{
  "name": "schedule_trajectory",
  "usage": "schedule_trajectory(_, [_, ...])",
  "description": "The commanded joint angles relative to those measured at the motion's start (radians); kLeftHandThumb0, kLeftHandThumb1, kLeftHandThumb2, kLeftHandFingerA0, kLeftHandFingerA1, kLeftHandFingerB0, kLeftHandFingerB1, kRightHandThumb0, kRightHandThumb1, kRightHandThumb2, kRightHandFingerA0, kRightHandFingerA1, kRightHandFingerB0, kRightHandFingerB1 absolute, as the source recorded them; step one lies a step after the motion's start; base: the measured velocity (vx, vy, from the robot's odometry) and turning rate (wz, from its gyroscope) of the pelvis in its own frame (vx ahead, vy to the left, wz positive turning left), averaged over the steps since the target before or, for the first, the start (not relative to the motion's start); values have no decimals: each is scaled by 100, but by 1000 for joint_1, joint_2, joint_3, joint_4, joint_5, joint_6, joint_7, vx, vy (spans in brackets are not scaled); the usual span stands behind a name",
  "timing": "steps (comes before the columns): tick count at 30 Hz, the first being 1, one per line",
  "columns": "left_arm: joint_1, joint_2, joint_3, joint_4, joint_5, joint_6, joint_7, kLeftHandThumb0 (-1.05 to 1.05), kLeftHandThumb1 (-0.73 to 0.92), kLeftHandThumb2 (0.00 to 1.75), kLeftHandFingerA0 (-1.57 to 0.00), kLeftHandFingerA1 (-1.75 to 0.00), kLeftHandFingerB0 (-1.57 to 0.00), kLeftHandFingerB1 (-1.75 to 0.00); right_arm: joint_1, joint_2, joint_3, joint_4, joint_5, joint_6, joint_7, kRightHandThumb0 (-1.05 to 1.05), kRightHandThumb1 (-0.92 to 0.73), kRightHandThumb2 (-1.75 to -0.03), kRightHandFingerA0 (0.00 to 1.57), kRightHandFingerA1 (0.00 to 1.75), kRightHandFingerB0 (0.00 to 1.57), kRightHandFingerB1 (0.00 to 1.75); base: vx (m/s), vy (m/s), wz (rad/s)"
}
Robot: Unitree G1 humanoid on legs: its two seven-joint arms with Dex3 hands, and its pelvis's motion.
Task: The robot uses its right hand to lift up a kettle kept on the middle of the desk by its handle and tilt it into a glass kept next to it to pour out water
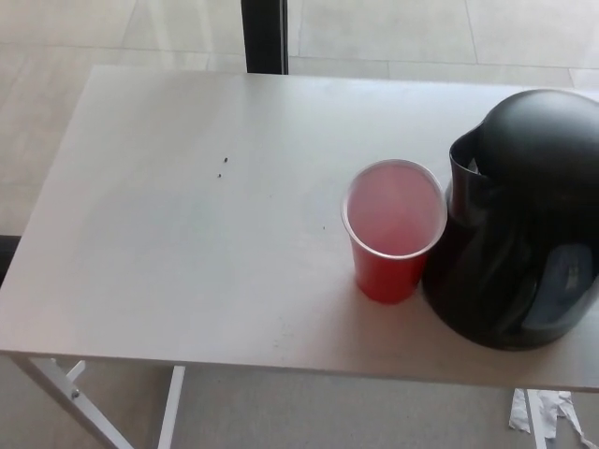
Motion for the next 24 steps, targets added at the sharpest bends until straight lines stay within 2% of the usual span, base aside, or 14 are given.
schedule_trajectory(1, [-2,9,-6,17,5,-19,-4,-105,57,105,-55,-64,-42,-91,19,12,48,-4,-63,-130,-9,4,-44,-138,90,161,90,140,0,0,0])
schedule_trajectory(5, [-9,13,-15,13,12,-9,5,-105,57,107,-55,-64,-43,-91,12,20,40,22,-75,-171,-36,0,-44,-147,95,173,87,153,0,0,0])
schedule_trajectory(7, [-10,15,-12,17,4,-14,-3,-105,56,106,-56,-66,-41,-93,20,19,51,34,-131,-254,-92,-3,-44,-144,94,174,85,153,0,0,0])
schedule_trajectory(10, [-14,17,-15,22,8,-14,0,-105,57,107,-56,-65,-40,-93,26,34,47,20,-140,-259,-124,-5,-45,-136,91,175,84,157,0,0,0])
schedule_trajectory(11, [-8,17,-12,12,4,-13,-4,-105,56,108,-54,-65,-39,-94,28,32,47,27,-147,-291,-130,-6,-42,-143,92,175,81,155,0,0,0])
schedule_trajectory(12, [-8,17,-10,15,2,-18,-4,-105,58,105,-54,-64,-39,-92,26,27,52,39,-158,-330,-134,-11,-42,-137,92,175,75,171,0,0,0])
schedule_trajectory(16, [-13,21,-5,29,1,-16,4,-105,58,106,-56,-64,-41,-92,12,12,75,37,-189,-337,-146,-14,-43,-133,93,175,75,173,0,0,0])
schedule_trajectory(18, [-6,20,-4,17,-2,-13,0,-105,58,106,-55,-66,-39,-93,9,-4,94,-11,-222,-271,-156,-18,-42,-132,88,175,78,168,0,0,0])
schedule_trajectory(19, [-6,20,-6,17,1,-9,3,-105,58,107,-54,-64,-38,-92,4,-6,97,-15,-225,-267,-158,-25,-46,-120,119,141,103,130,0,0,0])
schedule_trajectory(20, [-6,20,-7,17,3,-7,3,-105,58,107,-54,-64,-38,-92,1,-6,99,-18,-227,-266,-160,-25,-46,-120,119,141,103,130,0,0,0])
schedule_trajectory(21, [-7,18,-5,16,-1,-2,3,-105,57,107,-54,-64,-38,-92,-5,-9,102,-16,-228,-260,-159,-18,-42,-125,90,175,73,172,0,0,0])
schedule_trajectory(22, [-8,17,-6,14,-1,1,2,-105,57,107,-54,-64,-38,-93,-9,-8,102,-20,-226,-243,-158,-19,-44,-122,86,175,73,170,0,0,0])
schedule_trajectory(23, [-9,16,-6,7,-2,5,2,-105,57,107,-54,-65,-38,-93,-16,-6,103,-34,-227,-196,-159,-19,-49,-106,78,175,74,158,0,0,0])
schedule_trajectory(24, [-10,16,-5,3,-4,7,2,-105,57,107,-54,-65,-38,-93,-20,-6,105,-44,-236,-163,-163,-19,-49,-106,78,175,74,158,0,0,0])
